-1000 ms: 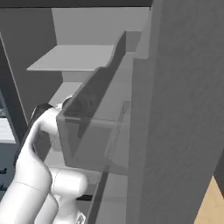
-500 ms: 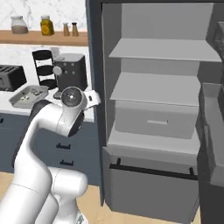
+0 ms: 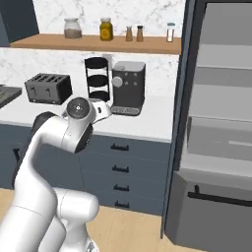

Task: Place one mushroom and one fish in each tupperware on the nearby counter, to pack two identical lunches.

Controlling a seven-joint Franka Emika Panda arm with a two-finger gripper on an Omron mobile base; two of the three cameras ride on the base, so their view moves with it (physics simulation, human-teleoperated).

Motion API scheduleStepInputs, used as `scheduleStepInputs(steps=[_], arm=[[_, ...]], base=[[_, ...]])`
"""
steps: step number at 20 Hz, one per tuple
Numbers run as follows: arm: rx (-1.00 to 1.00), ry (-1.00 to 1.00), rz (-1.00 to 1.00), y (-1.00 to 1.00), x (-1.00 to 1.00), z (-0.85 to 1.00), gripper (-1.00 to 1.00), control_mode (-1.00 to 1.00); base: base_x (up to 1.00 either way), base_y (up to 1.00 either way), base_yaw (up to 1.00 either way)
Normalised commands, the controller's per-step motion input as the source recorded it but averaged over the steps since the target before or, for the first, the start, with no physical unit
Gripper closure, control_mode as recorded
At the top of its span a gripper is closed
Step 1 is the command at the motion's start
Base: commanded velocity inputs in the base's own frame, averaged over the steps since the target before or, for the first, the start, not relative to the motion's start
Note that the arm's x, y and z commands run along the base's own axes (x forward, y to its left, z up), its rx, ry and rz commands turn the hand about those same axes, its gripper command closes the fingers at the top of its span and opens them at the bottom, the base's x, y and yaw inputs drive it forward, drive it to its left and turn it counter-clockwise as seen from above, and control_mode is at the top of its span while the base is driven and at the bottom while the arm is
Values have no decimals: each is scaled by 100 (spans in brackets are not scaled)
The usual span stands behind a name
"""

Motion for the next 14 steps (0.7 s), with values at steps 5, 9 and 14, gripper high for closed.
scheduleStepInputs(steps=[5, 9, 14], arm=[[0, 0, 0, 0, 0, 0, 100, 100], [0, 0, 0, 0, 0, 0, 100, 100], [0, 0, 0, 0, 0, 0, 100, 100]], base=[[55, 100, 0], [76, 100, 0], [69, 100, -1]])
